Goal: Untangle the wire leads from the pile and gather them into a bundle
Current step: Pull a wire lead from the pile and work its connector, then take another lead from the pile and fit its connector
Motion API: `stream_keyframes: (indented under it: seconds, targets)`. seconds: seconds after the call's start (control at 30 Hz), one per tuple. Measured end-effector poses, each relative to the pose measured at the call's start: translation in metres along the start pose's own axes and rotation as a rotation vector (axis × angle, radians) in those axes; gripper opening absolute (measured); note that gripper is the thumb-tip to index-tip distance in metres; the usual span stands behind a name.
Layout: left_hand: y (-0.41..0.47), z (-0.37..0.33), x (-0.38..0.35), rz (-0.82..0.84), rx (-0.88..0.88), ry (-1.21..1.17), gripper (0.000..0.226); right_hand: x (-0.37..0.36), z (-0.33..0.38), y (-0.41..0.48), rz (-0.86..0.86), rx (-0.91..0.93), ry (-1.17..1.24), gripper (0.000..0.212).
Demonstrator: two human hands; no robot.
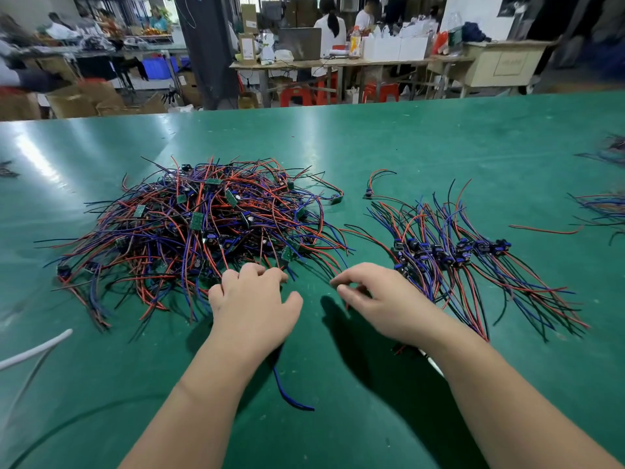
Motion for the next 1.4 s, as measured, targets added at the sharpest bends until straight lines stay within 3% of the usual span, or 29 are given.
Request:
stream_keyframes:
  seconds: [0.13,0.2,0.3,0.37,0.5,0.73,0.87,1.0,1.2,1.4]
  targets:
    - [0.001,-0.005,0.000,-0.082,-0.040,-0.034,0.038,-0.001,0.001,0.000,0.006,-0.013,0.066,0.025]
    - [0.003,-0.007,0.004,-0.149,-0.054,-0.124,0.030,0.007,0.004,0.000,-0.103,-0.082,0.363,0.021]
    - [0.006,-0.011,0.012,-0.110,0.099,-0.718,0.032,0.022,0.009,-0.003,-0.069,-0.138,1.070,0.017]
    - [0.007,-0.015,0.015,0.030,0.319,-1.177,0.036,0.027,0.015,-0.008,0.094,-0.055,1.218,0.021]
    - [0.003,-0.021,0.018,0.215,0.435,-1.535,0.027,0.018,0.026,-0.019,0.411,0.080,1.022,0.021]
    - [-0.006,-0.027,0.023,0.309,0.456,-1.651,0.034,0.018,0.032,-0.026,0.618,0.136,0.775,0.024]
    - [-0.013,-0.034,0.021,0.347,0.485,-1.624,0.034,0.012,0.035,-0.029,0.711,0.106,0.751,0.021]
    - [-0.016,-0.040,0.021,0.412,0.488,-1.682,0.008,0.006,0.030,-0.023,0.532,-0.120,0.900,0.024]
    - [-0.016,-0.039,0.024,0.428,0.488,-1.654,0.033,0.012,0.019,-0.010,0.174,-0.298,1.151,0.042]
    - [-0.025,-0.046,0.023,0.626,0.450,-1.557,0.019,0.017,0.013,-0.003,-0.041,-0.360,1.222,0.034]
Point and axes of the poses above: each hand's wrist, its own y-axis towards the middle knuckle, its own x-axis out of the back of the hand, z = x × y, the point moved 3 cm from there along y, towards the middle knuckle, and after that the axes turned 11 degrees about -z, right-handed, at the moved point
